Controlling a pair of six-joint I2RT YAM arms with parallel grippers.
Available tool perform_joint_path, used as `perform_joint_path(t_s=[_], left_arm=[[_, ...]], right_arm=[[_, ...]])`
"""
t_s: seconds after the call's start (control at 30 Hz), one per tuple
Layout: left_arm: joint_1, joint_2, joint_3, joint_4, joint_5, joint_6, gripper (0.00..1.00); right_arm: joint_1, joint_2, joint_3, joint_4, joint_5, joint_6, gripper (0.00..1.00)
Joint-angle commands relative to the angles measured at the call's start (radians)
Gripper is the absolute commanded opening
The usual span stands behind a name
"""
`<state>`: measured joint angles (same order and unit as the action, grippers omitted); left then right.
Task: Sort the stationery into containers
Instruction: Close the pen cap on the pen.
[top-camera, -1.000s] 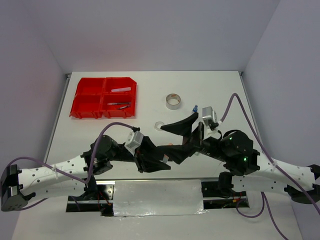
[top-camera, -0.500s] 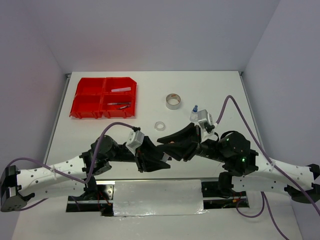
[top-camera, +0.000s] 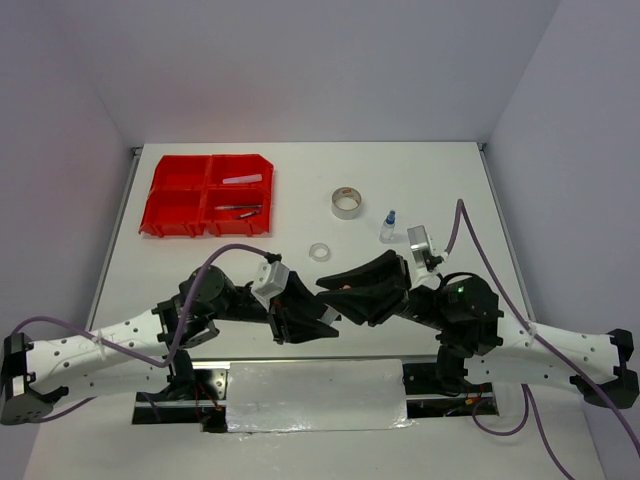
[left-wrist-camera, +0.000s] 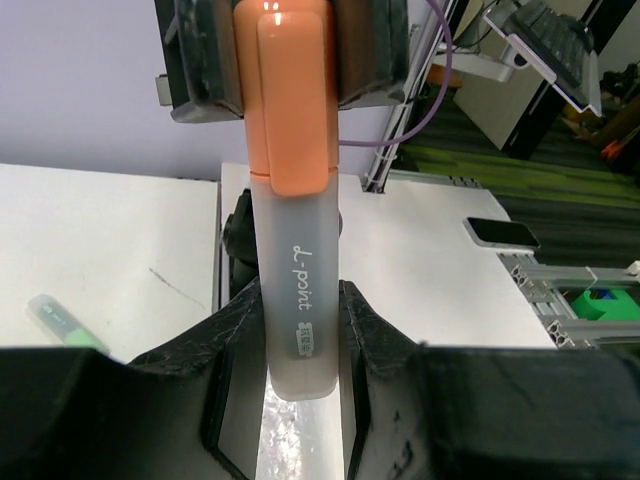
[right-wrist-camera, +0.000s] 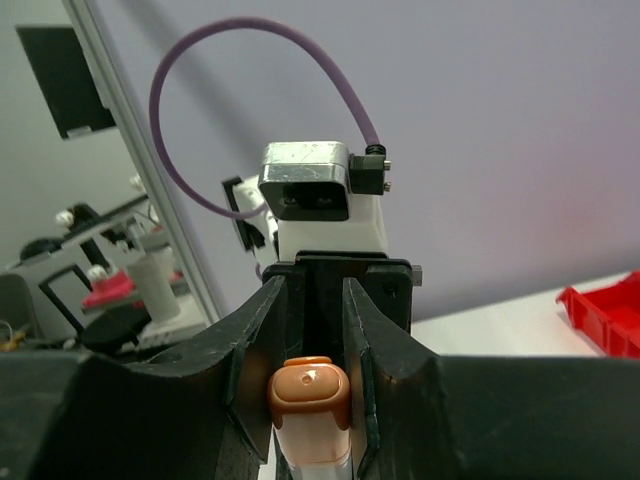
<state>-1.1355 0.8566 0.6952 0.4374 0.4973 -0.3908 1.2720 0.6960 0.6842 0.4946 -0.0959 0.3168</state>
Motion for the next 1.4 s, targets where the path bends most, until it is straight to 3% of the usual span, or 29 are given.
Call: perform_joint_path(t_s=[0.0,0.23,0.7,0.87,1.07,1.37], left_arm=[[-0.007,-0.039,0.138,0.172,0.057,0.127,0.0],[0.035,-0.024,0.289,0.055,0.128,0.237,0.0],[0.262,0.025,0.302,0.271,0.332,0.026,0.0],[0.355,0.007,0.323,0.288,0.375,-0.019,0.0],[0.404,0.03,0.339,0.299,0.402,-0.052,0.0],[0.411,-0.028,0.241,0.233,0.331,0.012,0.0]], right_arm=[[-0.011,0.062,-0.098,-0.033,-0.013,0.102,0.0],[-0.075,0.114,-0.216,0.005,-0.1,0.214,0.0],[-0.123,0.401,-0.365,0.261,-0.211,0.297,0.0],[-0.126,0.448,-0.382,0.254,-0.2,0.283,0.0],[-0.129,0.594,-0.397,0.378,-0.242,0.317,0.0],[-0.128,0.497,-0.281,0.17,-0.188,0.248,0.0]])
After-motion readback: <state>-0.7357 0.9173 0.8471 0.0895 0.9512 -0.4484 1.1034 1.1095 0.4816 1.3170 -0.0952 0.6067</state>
